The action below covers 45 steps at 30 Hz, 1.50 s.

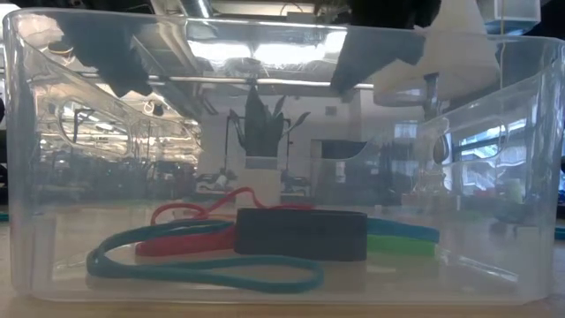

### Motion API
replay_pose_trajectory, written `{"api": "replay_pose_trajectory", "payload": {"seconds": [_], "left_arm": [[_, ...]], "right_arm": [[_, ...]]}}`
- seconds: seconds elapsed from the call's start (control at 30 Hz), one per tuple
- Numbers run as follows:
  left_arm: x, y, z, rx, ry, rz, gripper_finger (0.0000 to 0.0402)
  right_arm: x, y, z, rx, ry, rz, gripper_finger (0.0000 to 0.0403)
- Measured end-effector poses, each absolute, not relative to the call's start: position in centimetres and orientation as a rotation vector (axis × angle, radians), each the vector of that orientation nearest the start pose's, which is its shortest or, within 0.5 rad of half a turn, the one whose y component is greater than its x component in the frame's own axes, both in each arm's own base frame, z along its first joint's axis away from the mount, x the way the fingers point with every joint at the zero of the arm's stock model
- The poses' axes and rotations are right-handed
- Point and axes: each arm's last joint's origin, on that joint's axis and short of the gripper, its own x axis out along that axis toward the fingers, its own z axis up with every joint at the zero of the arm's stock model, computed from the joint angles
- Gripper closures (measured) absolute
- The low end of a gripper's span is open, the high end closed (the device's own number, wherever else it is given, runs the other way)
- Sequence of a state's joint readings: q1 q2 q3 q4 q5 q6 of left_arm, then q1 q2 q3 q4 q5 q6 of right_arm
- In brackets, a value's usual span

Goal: Pick and place rubber bands into bin
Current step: Put the red rubber band into the transparent bin

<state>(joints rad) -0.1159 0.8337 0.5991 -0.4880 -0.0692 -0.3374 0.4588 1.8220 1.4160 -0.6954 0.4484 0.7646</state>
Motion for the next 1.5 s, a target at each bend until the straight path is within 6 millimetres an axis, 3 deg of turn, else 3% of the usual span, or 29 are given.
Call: {"api": "replay_pose_trajectory", "payload": {"seconds": [0.3,0.43,0.77,1.07,1.23,1.5], "left_arm": [[16.6,-1.8,23.6,-0.244,0.732,0.051,0.0398],[16.5,-2.4,23.6,-0.254,0.739,0.038,0.0398],[16.6,-5.0,24.0,-0.309,0.787,0.082,0.04],[19.3,-8.8,24.5,-0.394,1.112,0.232,0.04],[20.2,-10.6,23.3,-0.595,1.303,0.368,0.0395],[19.7,-13.8,20.8,-0.75,1.403,0.564,0.0348]], "right_arm": [[25.6,10.1,24.7,0.195,0.906,-0.283,0.0397],[23.0,8.8,25.1,0.322,0.831,-0.351,0.0384],[18.1,5.5,21.8,0.306,0.801,-0.234,0.04],[14.9,3.7,20.8,0.285,0.701,-0.202,0.0399],[14.2,3.4,21.2,0.215,0.665,-0.163,0.0398],[13.9,3.3,21.4,0.136,0.664,-0.133,0.0398]]}}
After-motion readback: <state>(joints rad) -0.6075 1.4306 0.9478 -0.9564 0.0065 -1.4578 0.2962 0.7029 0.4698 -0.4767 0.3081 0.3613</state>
